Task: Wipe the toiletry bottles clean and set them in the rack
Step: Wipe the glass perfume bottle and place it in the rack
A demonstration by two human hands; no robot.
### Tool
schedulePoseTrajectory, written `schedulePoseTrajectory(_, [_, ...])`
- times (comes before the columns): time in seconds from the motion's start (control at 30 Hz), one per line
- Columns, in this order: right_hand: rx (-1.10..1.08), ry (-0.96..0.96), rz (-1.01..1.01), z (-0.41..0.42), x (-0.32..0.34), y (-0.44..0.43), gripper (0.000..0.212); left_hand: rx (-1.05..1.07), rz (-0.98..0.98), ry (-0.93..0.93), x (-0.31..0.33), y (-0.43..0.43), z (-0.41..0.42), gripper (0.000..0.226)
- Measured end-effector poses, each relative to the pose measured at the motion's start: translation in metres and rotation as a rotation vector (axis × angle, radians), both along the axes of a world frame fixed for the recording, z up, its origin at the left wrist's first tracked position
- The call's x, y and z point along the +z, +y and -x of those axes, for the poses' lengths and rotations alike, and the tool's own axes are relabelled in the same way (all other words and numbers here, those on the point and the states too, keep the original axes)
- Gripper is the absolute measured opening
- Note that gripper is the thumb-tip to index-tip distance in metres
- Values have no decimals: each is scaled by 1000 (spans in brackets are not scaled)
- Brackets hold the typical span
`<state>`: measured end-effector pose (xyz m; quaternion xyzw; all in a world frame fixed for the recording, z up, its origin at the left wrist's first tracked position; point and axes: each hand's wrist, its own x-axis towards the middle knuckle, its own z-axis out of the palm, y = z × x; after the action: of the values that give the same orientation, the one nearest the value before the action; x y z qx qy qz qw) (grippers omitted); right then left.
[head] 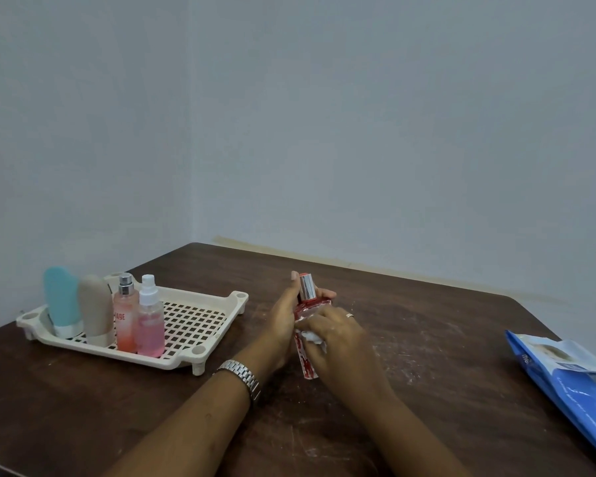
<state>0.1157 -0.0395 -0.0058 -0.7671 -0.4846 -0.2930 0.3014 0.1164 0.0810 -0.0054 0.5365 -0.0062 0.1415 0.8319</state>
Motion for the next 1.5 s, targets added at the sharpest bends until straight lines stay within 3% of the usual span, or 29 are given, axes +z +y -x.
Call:
schedulePoseTrajectory(0.27, [-31,108,-85,-10,2,-5,8,-19,16,32,-2,2,-3,70])
schedulePoseTrajectory(0.6, [18,49,3,-4,3,-2,6,32,-53,25,-3,3,-1,74])
schedulePoseTrajectory(0.77, [-25,110,-56,-10,1,-5,11,38,-59,30,-5,5,-2,71])
schedulePoseTrajectory(1.5, [-1,45,-57,-9,1,-2,14,25,-84,-1,-3,3,-1,69])
